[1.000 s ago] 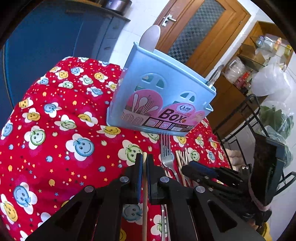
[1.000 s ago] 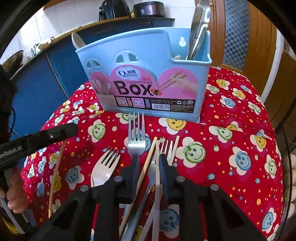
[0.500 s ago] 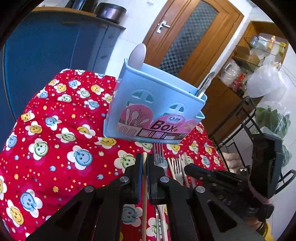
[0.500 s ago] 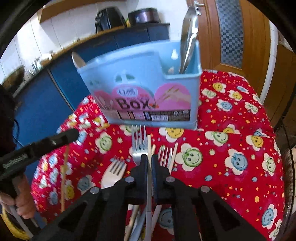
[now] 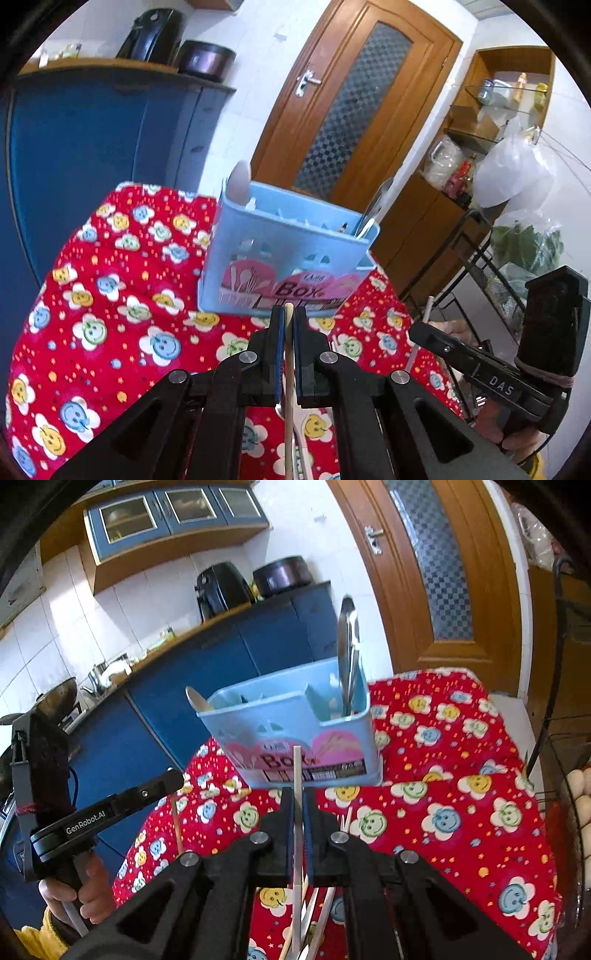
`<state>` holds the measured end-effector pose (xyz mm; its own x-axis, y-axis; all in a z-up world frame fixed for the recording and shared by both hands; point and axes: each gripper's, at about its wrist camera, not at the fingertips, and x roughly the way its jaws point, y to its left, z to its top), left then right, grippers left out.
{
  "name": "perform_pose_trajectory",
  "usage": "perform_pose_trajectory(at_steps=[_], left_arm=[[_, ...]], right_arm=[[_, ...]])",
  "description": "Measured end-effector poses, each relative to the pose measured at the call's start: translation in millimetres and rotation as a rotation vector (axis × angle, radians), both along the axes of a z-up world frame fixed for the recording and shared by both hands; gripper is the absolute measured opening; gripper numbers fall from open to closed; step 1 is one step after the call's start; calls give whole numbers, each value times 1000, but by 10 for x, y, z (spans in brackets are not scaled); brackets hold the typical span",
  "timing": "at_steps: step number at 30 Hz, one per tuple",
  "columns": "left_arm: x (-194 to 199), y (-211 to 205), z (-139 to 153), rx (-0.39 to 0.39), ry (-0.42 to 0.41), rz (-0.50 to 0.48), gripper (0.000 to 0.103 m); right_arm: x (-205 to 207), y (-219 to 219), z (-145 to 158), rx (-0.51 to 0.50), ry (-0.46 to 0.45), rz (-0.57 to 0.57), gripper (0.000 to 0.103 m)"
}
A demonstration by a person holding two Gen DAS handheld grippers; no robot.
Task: Organize utensils
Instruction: 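Lift the chopstick with the left tool while the right tool carries its chopstick to the holder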
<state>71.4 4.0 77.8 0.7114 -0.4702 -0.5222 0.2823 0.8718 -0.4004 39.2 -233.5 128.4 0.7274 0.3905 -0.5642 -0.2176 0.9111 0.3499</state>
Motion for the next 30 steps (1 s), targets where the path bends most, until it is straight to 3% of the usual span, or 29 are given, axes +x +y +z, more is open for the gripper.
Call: perform_pose_trajectory(at_steps=[14,30], left_arm=[[0,30,595,6,-157,23,4],[453,-54,1301,32,-310,92,4]], right_arm=[[-50,-62,459,-38,-138,-50,6],[228,-123,842,-91,-208,-85,6]])
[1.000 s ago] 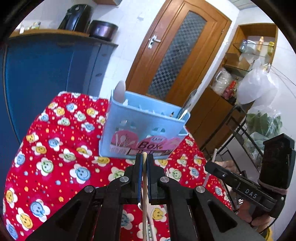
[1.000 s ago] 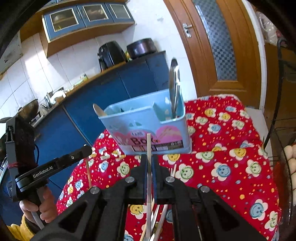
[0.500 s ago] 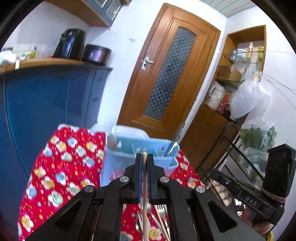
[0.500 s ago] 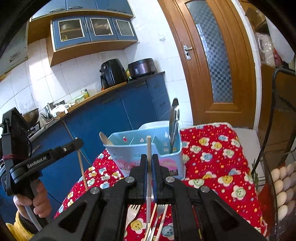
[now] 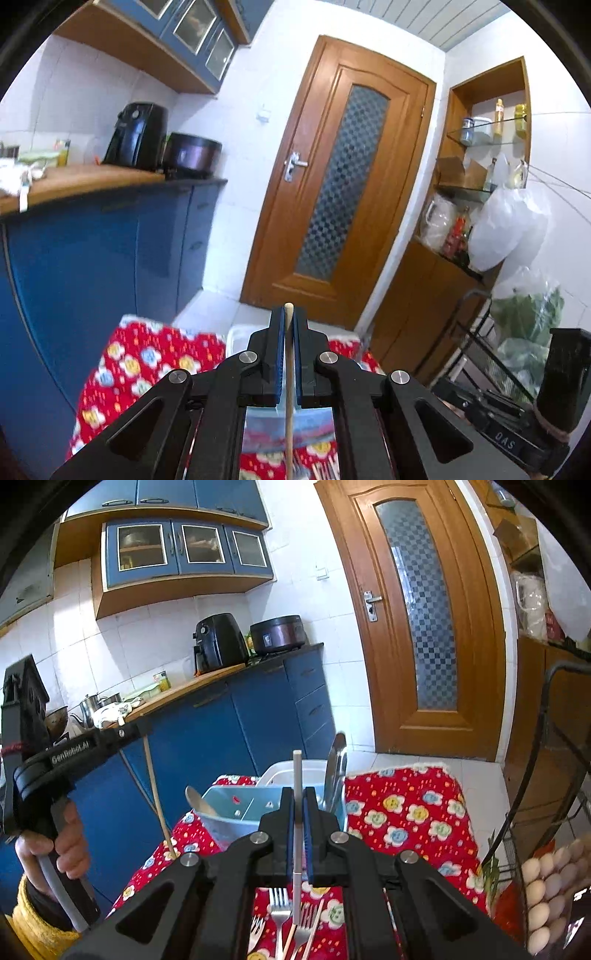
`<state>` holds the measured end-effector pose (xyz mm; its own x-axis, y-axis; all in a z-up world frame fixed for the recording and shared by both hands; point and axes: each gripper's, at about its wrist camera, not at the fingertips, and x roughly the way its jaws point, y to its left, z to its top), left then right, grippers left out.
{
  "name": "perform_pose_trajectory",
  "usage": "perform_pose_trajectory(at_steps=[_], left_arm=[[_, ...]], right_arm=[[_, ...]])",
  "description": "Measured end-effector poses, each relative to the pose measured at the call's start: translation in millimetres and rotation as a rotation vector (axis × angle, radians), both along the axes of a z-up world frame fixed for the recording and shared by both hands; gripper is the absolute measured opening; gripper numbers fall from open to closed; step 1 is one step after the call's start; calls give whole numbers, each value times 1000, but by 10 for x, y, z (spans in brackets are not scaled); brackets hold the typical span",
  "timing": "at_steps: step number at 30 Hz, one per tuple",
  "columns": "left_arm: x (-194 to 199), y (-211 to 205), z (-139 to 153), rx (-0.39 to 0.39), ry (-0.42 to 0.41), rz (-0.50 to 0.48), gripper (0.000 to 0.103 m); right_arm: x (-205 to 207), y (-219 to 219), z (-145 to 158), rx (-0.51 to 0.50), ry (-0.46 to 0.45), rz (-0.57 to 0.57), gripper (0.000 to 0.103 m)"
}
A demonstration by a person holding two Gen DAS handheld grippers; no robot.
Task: Organize utensils
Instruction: 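Lift the chopstick with the left tool while the right tool carries its chopstick to the holder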
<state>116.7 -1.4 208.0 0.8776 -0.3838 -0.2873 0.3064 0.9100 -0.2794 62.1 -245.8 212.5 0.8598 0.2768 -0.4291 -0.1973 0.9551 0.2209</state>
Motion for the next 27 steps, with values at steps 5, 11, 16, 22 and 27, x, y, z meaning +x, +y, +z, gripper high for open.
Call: perform_pose_trajectory(at_steps=[5,11,16,22,27], left_arm=[[168,-31,199,4,-56,38,4],[433,-32,326,13,-99,113,4],[614,-8,242,24,-104,163,4],[749,-11,123,25,-102,189,4],[792,-43,41,33,-106,186,4]], right_arm=[[157,-44,118,-16,-22,-16,6],[360,-91,206,-20,-43,-42,6],[528,-94,211,-38,-65,-79,6],[706,-106,130,-36,-51,-98,6],[767,-111,95,-36,-64,-104,6]])
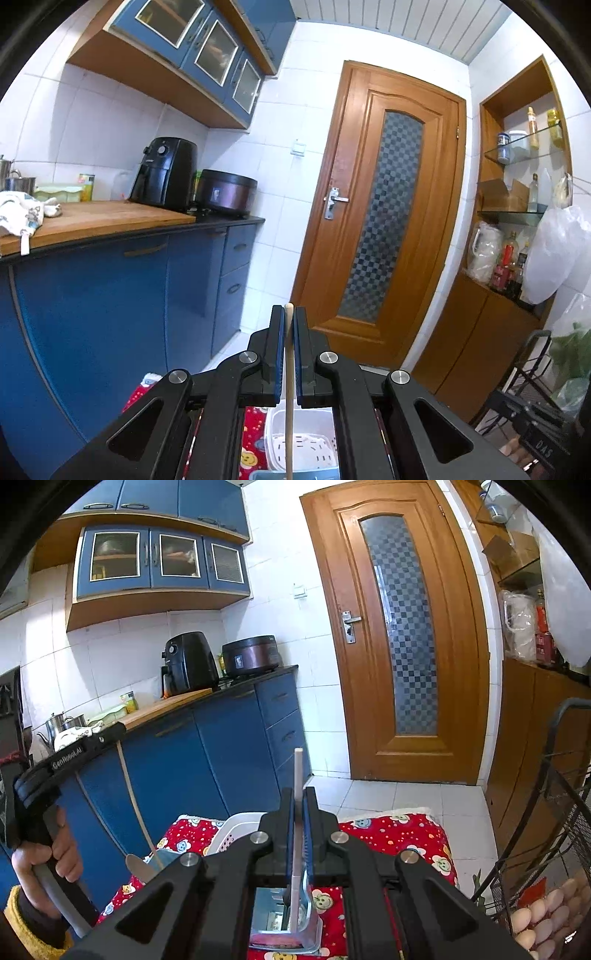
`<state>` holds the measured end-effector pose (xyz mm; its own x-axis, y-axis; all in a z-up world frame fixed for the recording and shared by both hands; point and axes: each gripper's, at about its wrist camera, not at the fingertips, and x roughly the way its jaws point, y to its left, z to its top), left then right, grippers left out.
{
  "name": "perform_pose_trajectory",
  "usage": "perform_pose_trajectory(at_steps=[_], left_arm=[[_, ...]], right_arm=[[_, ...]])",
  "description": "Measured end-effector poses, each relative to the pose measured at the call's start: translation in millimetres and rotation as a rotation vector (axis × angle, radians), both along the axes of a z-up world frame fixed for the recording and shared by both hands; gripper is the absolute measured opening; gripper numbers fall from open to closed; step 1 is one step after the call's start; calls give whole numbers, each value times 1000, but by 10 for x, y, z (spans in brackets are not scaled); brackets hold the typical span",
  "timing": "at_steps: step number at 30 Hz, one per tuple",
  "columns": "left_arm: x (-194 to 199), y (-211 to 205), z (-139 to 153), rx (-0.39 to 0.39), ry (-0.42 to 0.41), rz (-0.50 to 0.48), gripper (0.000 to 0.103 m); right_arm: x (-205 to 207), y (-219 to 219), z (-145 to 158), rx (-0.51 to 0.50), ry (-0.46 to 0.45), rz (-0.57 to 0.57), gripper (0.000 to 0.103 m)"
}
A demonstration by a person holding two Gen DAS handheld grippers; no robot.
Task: Organize utensils
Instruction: 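Lift the chopstick with the left tool while the right tool carries its chopstick to the holder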
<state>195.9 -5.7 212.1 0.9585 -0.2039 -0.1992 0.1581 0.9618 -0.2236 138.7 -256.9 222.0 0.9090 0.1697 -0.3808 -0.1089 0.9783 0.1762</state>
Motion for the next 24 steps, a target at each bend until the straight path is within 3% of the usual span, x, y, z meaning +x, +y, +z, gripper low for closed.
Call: perform_pose_trajectory(at_steps=[9,24], left_arm=[[80,-132,-224,20,41,-14,4],[167,-232,-720,51,166,-44,4]], right_arm=[[111,24,35,-7,-2,-3,6],[248,59,-572,13,175,40,7]])
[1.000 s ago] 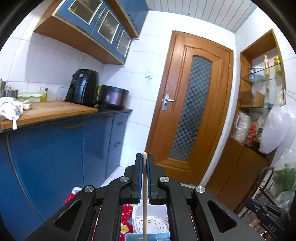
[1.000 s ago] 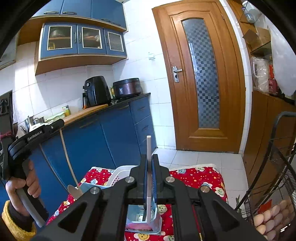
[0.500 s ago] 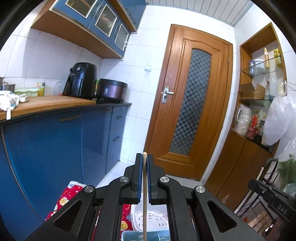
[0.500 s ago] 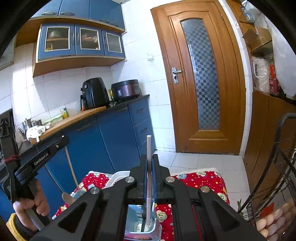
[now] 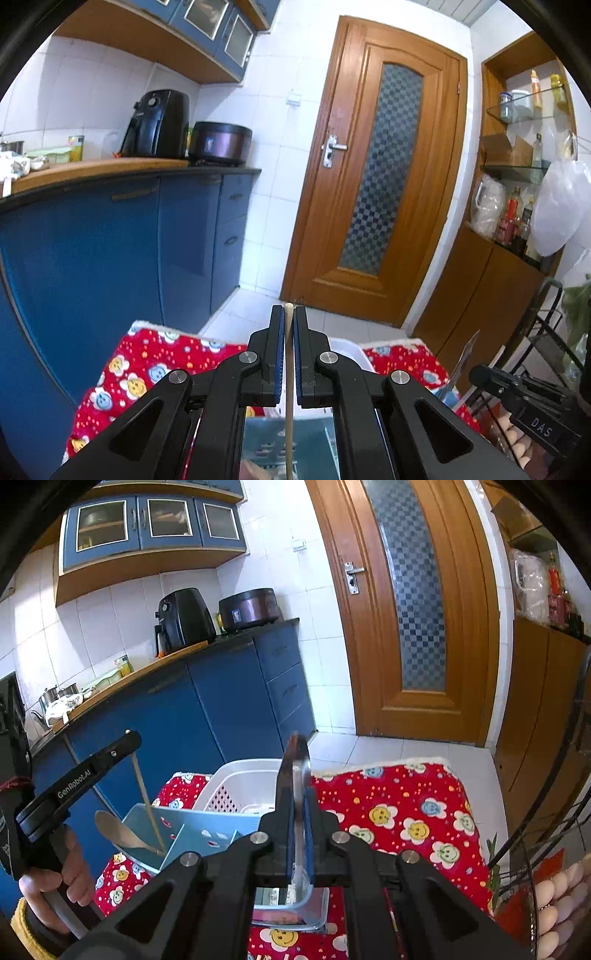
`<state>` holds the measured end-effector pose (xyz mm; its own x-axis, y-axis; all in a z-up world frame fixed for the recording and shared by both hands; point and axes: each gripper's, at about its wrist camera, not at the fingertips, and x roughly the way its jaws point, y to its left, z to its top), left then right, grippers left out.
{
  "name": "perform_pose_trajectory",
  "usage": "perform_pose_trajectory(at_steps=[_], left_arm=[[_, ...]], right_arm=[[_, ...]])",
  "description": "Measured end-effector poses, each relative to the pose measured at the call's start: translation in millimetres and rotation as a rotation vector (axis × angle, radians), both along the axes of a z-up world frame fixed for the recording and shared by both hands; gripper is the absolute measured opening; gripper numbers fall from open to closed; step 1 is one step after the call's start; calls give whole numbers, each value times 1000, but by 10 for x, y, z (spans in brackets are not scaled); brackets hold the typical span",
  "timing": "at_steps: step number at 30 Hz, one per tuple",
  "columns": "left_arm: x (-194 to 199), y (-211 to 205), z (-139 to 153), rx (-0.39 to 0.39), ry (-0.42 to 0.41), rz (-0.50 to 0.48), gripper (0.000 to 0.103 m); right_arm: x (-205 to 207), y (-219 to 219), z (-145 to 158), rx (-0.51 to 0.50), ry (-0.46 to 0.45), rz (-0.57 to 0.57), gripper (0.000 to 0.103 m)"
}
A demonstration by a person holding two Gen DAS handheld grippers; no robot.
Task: Organize utensils
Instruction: 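Lift the chopstick with the left tool while the right tool carries its chopstick to the holder, then drop the chopstick into the holder with the left tool while the right tool releases its chopstick, then move both open tools back from the holder toward the forks on the cloth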
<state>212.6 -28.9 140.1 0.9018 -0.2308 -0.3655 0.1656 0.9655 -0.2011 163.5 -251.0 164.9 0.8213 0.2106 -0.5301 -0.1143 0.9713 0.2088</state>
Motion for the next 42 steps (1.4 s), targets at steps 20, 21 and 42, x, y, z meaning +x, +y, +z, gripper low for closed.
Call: perform_pose_trajectory(at_steps=[20,21,42], left_arm=[[-171,4,-37,5,71,-55,38],[-195,10,-19,1,67,-57,38],[-1048,103,158,41,71,-132,39]], right_arm=[[-262,-61,103,88,-39,-5,36],[-287,-66,122,94,-42,-5,36],[-1069,52,84,81,-13,6,36]])
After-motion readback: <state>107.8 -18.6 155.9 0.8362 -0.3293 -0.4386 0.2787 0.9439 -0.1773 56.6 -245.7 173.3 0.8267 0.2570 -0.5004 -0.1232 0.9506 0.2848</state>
